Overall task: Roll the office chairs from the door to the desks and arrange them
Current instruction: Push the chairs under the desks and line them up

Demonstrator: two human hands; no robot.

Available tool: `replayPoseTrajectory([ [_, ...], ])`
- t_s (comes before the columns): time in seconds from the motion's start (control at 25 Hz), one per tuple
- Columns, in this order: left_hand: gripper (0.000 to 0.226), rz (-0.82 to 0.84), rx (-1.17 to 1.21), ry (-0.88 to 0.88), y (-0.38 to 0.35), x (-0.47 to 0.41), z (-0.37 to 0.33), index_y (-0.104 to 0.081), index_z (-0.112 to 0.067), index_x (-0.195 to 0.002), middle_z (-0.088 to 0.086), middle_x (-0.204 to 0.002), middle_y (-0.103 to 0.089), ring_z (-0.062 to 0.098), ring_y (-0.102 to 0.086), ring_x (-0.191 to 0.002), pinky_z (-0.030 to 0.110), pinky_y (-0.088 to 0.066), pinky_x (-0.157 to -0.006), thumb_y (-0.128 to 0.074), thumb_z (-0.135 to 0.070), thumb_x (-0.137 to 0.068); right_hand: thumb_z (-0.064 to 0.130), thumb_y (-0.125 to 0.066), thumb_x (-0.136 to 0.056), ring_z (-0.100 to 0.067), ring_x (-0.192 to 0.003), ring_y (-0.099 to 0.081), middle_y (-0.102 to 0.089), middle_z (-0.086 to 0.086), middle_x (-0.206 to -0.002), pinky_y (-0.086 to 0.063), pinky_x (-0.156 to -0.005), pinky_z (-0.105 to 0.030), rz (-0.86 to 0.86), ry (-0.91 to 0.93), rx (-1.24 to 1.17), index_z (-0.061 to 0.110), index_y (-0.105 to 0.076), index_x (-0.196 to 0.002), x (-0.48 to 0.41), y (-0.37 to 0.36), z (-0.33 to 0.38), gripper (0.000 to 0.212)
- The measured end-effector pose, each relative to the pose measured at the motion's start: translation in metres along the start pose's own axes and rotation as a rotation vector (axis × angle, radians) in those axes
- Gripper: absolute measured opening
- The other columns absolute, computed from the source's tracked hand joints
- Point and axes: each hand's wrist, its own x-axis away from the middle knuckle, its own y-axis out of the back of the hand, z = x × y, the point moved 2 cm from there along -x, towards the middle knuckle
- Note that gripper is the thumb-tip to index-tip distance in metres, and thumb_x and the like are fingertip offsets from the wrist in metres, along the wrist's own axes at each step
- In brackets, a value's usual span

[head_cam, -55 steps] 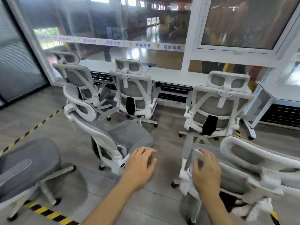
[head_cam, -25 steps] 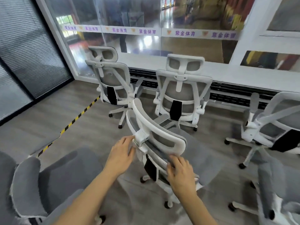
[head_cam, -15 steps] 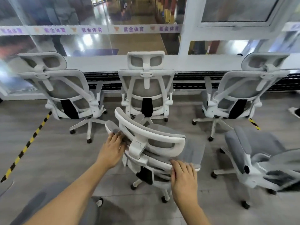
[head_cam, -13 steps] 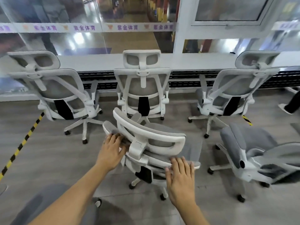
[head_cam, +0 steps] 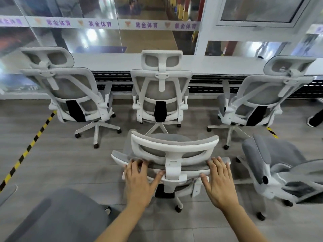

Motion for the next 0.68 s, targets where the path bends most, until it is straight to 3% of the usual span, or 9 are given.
replayPoseTrajectory([
  [0.16,0.068,-0.015,0.003,0.026,-0.004,-0.014,-0.011,-0.057,-0.023,-0.121,0.011,-0.134,-0.045,0.033,-0.025,-0.139,0.052,-0.028,-0.116,-0.042,-0.078,-0.084,0.066,-0.021,-0.099,-0.014,-0.154,-0.010,-0.035,0.003,-0.157,0.001,-0.127,-0.039,0.040,0.044,-0.034,0.025,-0.040,-0.145,-0.026,0.006,-0.011,0.065],
  [0.36,0.065,-0.020,-0.048,0.045,-0.006,-0.032,-0.012,-0.059,-0.020,-0.117,0.012,-0.127,-0.051,0.036,-0.035,-0.132,0.055,-0.034,-0.110,-0.046,-0.074,-0.082,0.066,-0.023,-0.098,-0.015,-0.153,-0.013,-0.037,0.003,-0.155,-0.001,-0.127,-0.041,0.071,0.073,-0.099,0.026,-0.042,-0.143,-0.051,0.007,-0.013,0.063],
  [0.52,0.045,-0.125,-0.041,0.067,-0.002,-0.025,-0.036,-0.057,-0.011,-0.113,0.017,-0.121,-0.057,0.040,-0.048,-0.120,0.055,-0.041,-0.102,-0.059,-0.049,-0.089,0.064,-0.028,-0.099,-0.015,-0.153,-0.013,-0.035,0.003,-0.157,-0.002,-0.127,-0.040,0.114,0.091,-0.151,0.024,-0.041,-0.146,-0.057,0.016,-0.013,0.063],
  [0.68,0.029,-0.289,0.090,-0.177,-0.011,0.017,-0.108,-0.061,-0.011,-0.113,0.012,-0.118,-0.059,0.032,-0.053,-0.107,0.046,-0.043,-0.092,-0.056,-0.027,-0.089,0.050,-0.041,-0.101,-0.014,-0.150,-0.024,-0.037,0.003,-0.157,-0.014,-0.125,-0.031,0.082,0.025,-0.248,0.021,-0.041,-0.147,-0.045,0.036,-0.033,0.054],
])
